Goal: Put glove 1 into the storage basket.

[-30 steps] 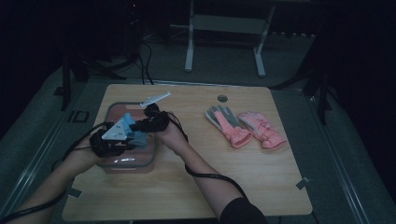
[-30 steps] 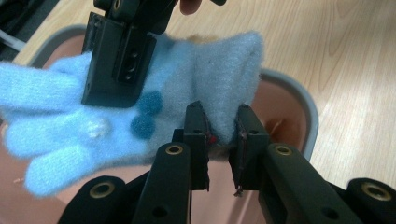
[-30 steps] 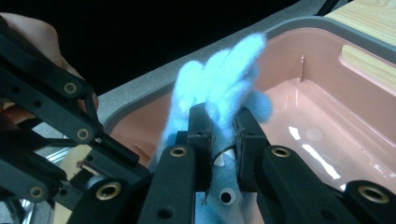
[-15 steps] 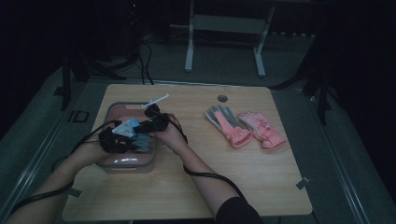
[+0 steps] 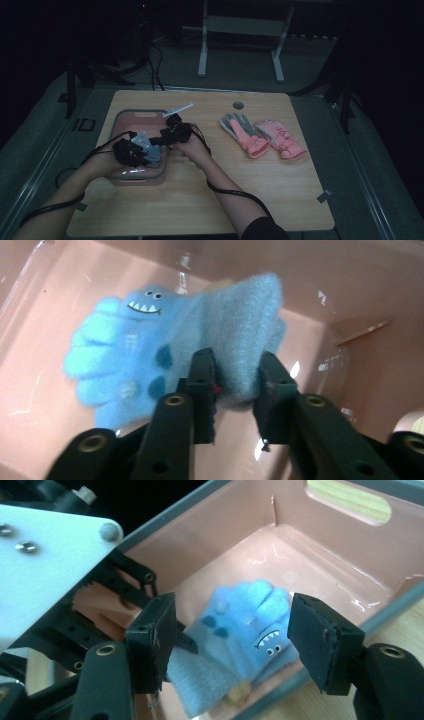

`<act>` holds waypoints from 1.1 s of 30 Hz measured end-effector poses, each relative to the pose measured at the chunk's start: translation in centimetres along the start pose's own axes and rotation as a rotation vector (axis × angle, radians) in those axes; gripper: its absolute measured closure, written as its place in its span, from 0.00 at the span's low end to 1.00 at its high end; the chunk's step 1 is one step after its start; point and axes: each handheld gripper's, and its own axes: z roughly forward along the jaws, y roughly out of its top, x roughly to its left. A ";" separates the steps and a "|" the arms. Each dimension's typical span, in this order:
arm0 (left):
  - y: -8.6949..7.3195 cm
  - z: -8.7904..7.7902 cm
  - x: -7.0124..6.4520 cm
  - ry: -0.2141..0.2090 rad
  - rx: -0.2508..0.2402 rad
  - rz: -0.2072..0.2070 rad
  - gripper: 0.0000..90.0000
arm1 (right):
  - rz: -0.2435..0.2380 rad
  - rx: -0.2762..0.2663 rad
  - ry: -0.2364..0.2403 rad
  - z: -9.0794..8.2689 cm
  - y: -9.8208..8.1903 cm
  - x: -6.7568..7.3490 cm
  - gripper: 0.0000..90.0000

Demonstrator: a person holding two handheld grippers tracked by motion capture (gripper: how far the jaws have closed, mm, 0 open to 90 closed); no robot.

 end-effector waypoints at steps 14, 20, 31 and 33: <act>2.1 -2.4 -1.4 0.010 -0.154 -0.149 0.09 | -0.060 -0.044 0.054 -4.6 -1.4 0.4 0.20; 4.0 -2.4 -2.6 -0.022 -0.228 -0.157 0.07 | -0.073 -0.059 0.033 -6.4 -2.3 -0.1 0.20; 6.8 -2.1 -5.1 -0.053 -0.284 -0.135 0.07 | -0.056 -0.055 -0.028 -9.5 -4.8 -1.7 0.18; 7.2 -1.9 -5.5 -0.055 -0.283 -0.134 0.07 | -0.051 -0.059 -0.041 -10.1 -5.4 -2.1 0.18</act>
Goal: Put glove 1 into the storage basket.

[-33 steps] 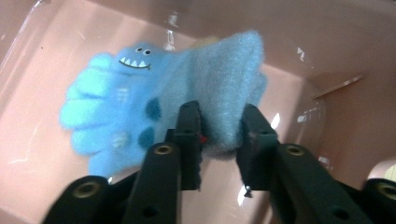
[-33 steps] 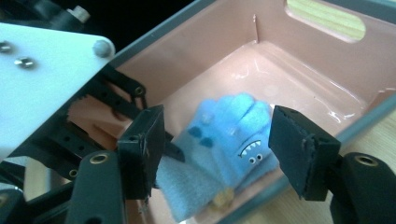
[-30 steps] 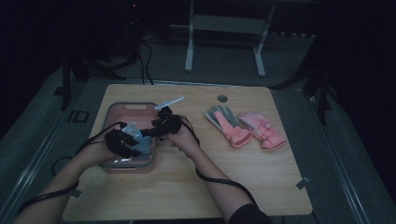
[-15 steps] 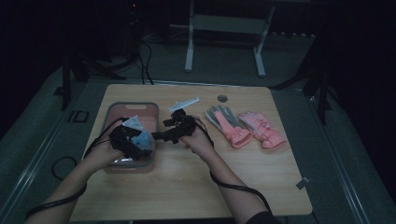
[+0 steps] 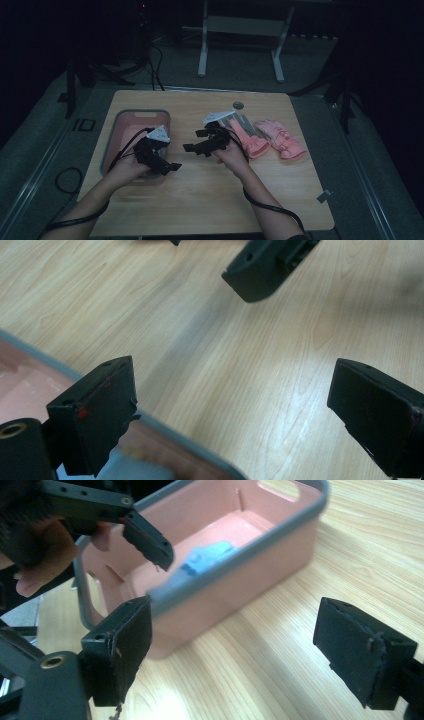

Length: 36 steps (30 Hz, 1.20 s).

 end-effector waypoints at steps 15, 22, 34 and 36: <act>1.2 3.3 -3.6 -0.102 0.045 0.060 0.04 | -0.013 0.045 -0.038 -4.0 -4.5 -2.1 0.18; 0.5 5.7 -5.9 -0.079 0.063 0.128 0.01 | 0.039 0.040 -0.079 -5.4 -6.6 -3.1 0.16; -1.6 9.5 -8.1 -0.095 0.136 0.177 0.02 | 0.057 0.026 -0.136 -6.9 -9.5 -4.2 0.22; -1.9 9.9 -8.5 -0.100 0.138 0.185 0.02 | 0.049 0.024 -0.151 -7.4 -10.1 -4.2 0.27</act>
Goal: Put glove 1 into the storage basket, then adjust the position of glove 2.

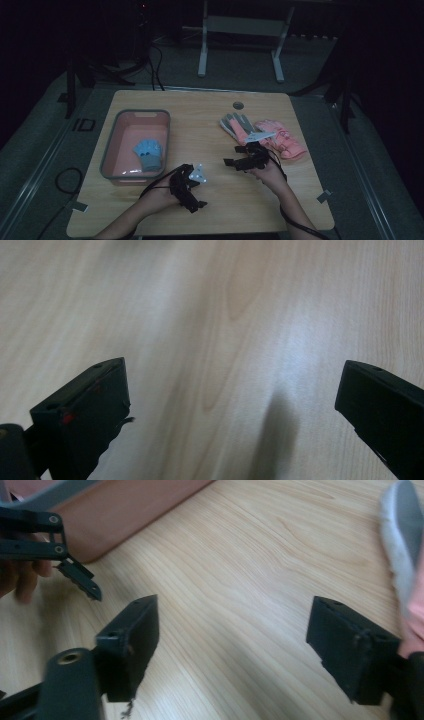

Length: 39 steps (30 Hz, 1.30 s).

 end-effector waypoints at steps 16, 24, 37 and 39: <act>-1.4 0.9 -0.3 0.020 0.002 -0.011 0.02 | 0.023 0.012 -0.170 -5.8 -1.5 -4.6 0.69; -1.8 1.3 -0.7 0.019 0.018 -0.004 0.02 | 0.072 0.023 -0.207 -5.9 0.0 -8.0 0.79; -2.0 1.2 -0.8 0.014 -0.006 -0.006 0.02 | 0.070 0.090 -0.288 -0.6 2.8 -11.7 0.70; -2.1 1.2 -0.7 0.010 -0.012 -0.014 0.02 | 0.071 0.122 -0.289 0.1 2.7 -12.0 0.70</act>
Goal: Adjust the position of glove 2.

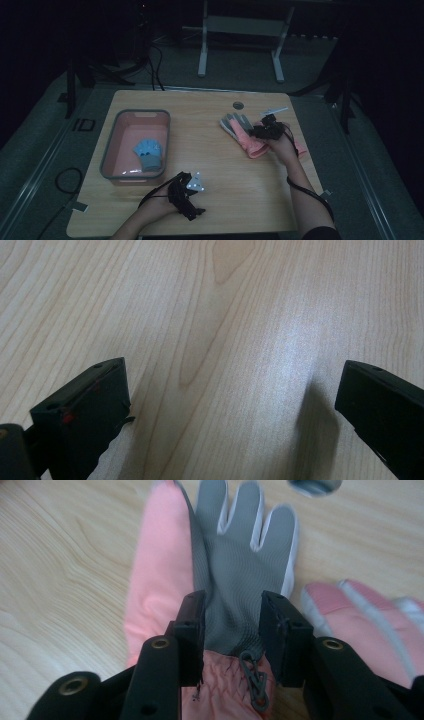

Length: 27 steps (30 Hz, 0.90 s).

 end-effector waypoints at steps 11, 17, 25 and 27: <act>-0.3 0.1 0.0 0.012 0.006 0.012 0.02 | -0.084 0.115 -0.050 1.7 0.3 0.9 0.89; -0.3 -0.1 0.0 0.009 -0.003 0.010 0.02 | 0.014 0.073 -0.079 0.8 0.5 2.1 0.98; -0.5 -0.1 0.1 0.011 -0.014 0.014 0.02 | 0.140 -0.014 -0.105 -2.1 1.4 6.2 0.98; -0.6 -0.2 0.1 0.006 -0.021 0.012 0.02 | 0.167 -0.036 -0.113 -2.8 1.4 7.2 0.98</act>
